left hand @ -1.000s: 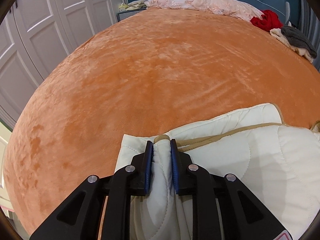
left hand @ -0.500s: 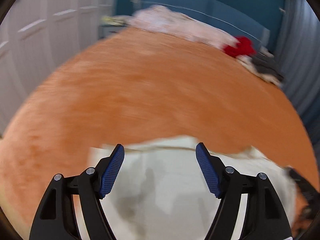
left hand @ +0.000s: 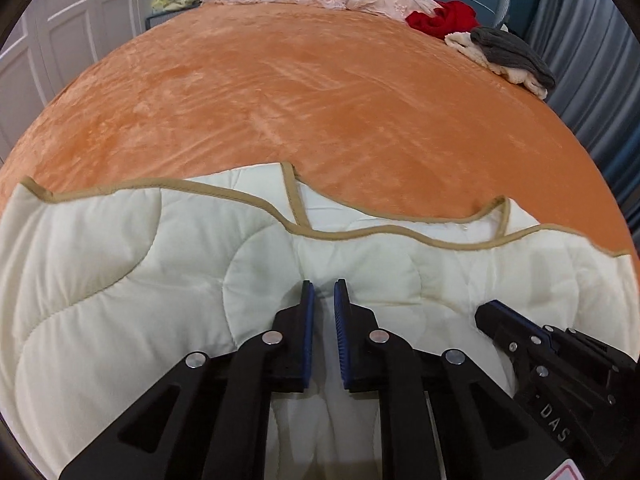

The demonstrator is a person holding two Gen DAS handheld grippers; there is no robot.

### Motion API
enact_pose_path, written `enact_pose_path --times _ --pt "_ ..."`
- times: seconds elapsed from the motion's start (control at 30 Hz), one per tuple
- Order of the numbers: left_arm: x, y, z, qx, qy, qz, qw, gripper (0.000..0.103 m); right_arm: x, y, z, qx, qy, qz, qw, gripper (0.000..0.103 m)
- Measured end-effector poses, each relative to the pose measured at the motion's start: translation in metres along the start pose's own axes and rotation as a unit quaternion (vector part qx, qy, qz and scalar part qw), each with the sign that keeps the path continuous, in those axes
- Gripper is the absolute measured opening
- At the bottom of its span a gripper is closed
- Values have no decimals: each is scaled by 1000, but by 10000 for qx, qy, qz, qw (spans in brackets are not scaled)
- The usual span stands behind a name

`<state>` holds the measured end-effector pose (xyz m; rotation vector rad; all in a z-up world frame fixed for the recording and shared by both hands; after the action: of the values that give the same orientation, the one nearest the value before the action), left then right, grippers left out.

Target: Fold large clothes

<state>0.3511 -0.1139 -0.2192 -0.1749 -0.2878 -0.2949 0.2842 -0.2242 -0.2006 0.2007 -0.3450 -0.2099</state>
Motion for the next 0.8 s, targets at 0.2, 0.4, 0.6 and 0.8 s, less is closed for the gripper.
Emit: enact_pose_path --times 0.2,0.4,0.6,0.8 --pt "3 -1 -6 187 -236 -87 9995 12 1 2 -7 -133 -131 90 9998 0" --pt "4 -2 -10 293 -349 -133 9989 12 2 4 -10 -193 -270 127 9994 0" --pt "5 -3 -12 447 -432 -187 9979 12 3 4 -13 -187 -314 126 9993 0" --pt "6 -4 -13 477 -492 -187 9975 12 5 4 -14 -159 -359 115 9992 0"
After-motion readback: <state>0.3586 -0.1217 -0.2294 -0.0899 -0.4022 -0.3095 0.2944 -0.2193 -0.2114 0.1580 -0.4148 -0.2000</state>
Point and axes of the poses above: each gripper's, at about its wrist camera, not at the fingertips, and z roughly against the way its jaws point, y to its left, x to its top, the point moved 10 cm from there along -z, roughly the way its jaws point, and after that the axes turned 14 degrees about y, right-handed, at the moved point
